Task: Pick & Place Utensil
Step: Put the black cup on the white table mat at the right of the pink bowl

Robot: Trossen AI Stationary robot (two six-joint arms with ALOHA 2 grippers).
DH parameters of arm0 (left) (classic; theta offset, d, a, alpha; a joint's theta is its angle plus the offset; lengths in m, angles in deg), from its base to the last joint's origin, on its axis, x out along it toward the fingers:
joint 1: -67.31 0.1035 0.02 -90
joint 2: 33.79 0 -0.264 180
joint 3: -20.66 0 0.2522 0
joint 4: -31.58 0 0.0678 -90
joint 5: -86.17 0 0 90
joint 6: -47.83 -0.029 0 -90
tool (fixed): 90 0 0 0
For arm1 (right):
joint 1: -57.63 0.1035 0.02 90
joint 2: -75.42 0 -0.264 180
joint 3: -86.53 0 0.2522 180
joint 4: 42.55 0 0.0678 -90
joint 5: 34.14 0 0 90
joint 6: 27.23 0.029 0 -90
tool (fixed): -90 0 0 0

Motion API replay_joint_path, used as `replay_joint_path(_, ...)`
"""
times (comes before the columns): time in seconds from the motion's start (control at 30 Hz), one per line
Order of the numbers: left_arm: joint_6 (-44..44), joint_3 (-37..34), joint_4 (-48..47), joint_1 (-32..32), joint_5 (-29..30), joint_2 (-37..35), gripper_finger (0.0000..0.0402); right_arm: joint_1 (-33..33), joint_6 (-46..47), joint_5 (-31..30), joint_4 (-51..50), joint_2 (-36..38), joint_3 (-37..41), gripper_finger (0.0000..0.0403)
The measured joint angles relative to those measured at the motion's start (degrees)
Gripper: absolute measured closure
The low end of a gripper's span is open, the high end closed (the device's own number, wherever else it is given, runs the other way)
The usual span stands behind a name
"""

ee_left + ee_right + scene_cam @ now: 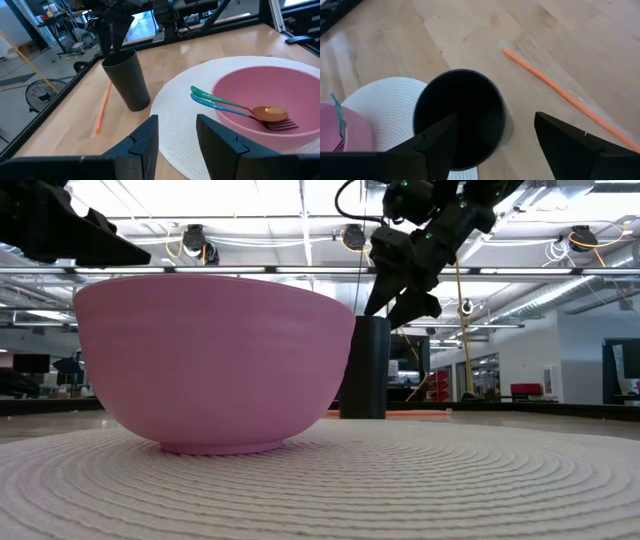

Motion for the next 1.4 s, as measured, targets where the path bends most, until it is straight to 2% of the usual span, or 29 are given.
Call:
replay_joint_path(0.23,1.3,0.0,0.5,0.0,0.0,0.0,0.0266,0.9,-0.5,-3.4,-1.3,0.0,0.0,0.0149)
replay_joint_path(0.5,1.4,0.0,0.7,0.0,0.0,0.0,0.0266,1.0,-0.8,-3.3,-1.6,-1.9,0.0,0.0150)
replay_joint_path(0.63,1.5,0.0,0.7,0.0,0.0,0.0,0.0266,1.0,-0.9,-2.8,-0.4,-4.0,0.0,0.0163)
replay_joint_path(0.83,2.0,0.0,0.7,0.0,0.1,0.0,0.0266,1.0,-1.8,-3.0,1.6,-3.3,0.1,0.0193)
replay_joint_path(1.03,2.1,0.0,0.5,0.0,0.5,0.0,0.0266,1.0,-2.6,-3.0,1.6,-3.3,0.1,0.0243)
replay_joint_path(1.33,2.6,0.0,0.5,0.0,0.6,0.0,0.0266,1.0,-4.7,-4.6,1.9,-3.2,0.1,0.0376)
replay_joint_path(1.4,2.6,0.0,0.5,0.0,0.6,0.0,0.0266,1.0,-5.5,-4.7,1.7,-3.2,0.1,0.0394)
